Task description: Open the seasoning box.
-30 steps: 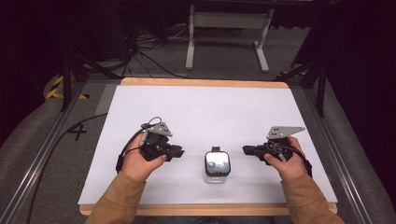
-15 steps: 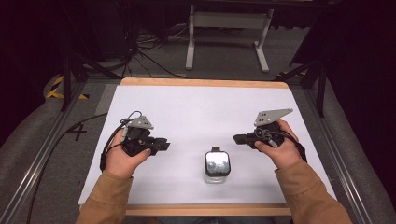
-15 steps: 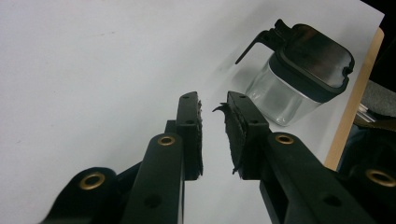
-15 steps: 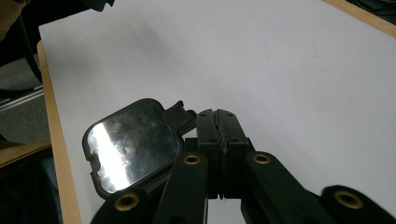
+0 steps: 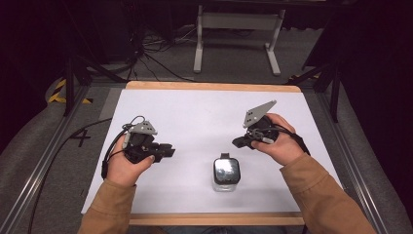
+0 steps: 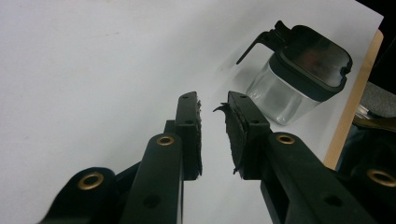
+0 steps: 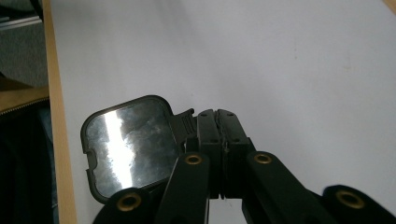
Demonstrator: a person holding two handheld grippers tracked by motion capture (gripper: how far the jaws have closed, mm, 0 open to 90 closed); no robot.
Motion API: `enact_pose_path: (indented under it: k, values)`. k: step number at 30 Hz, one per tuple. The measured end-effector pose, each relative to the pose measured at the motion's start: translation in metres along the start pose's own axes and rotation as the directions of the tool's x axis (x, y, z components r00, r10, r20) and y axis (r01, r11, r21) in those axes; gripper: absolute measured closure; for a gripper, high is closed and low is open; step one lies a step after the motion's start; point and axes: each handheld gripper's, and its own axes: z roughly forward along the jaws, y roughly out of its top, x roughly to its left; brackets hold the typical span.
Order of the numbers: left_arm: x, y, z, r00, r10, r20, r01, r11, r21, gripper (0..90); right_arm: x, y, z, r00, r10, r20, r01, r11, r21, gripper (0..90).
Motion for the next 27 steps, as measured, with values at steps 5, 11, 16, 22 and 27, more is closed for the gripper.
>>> enact_pose_path:
  k: [5, 11, 16, 22, 27]
  values:
    - [0.001, -0.003, -0.002, 1.0000, 0.006, -0.001, -0.006, 1.0000, 0.003, 75.0, 0.001, 0.011, 0.014, 0.9984, -0.043, -0.036, 0.045, 0.998, 0.052, 90.0]
    - [0.000, -0.005, -0.003, 1.0000, -0.004, -0.005, 0.004, 1.0000, 0.003, 74.8, 0.001, 0.017, 0.030, 0.9952, -0.070, -0.069, 0.076, 0.993, 0.089, 90.0]
    - [0.000, -0.005, -0.002, 1.0000, -0.004, -0.003, 0.004, 0.9999, 0.011, 74.8, 0.001, 0.018, 0.037, 0.9938, -0.073, -0.083, 0.082, 0.991, 0.105, 90.0]
    - [-0.001, -0.005, -0.001, 1.0000, -0.005, 0.002, 0.005, 0.9999, 0.011, 74.5, -0.002, 0.018, 0.046, 0.9938, -0.068, -0.087, 0.080, 0.988, 0.133, 90.0]
    - [-0.001, -0.005, -0.001, 1.0000, -0.005, 0.001, 0.005, 0.9999, 0.011, 74.5, -0.002, 0.017, 0.047, 0.9941, -0.064, -0.087, 0.076, 0.988, 0.138, 90.0]
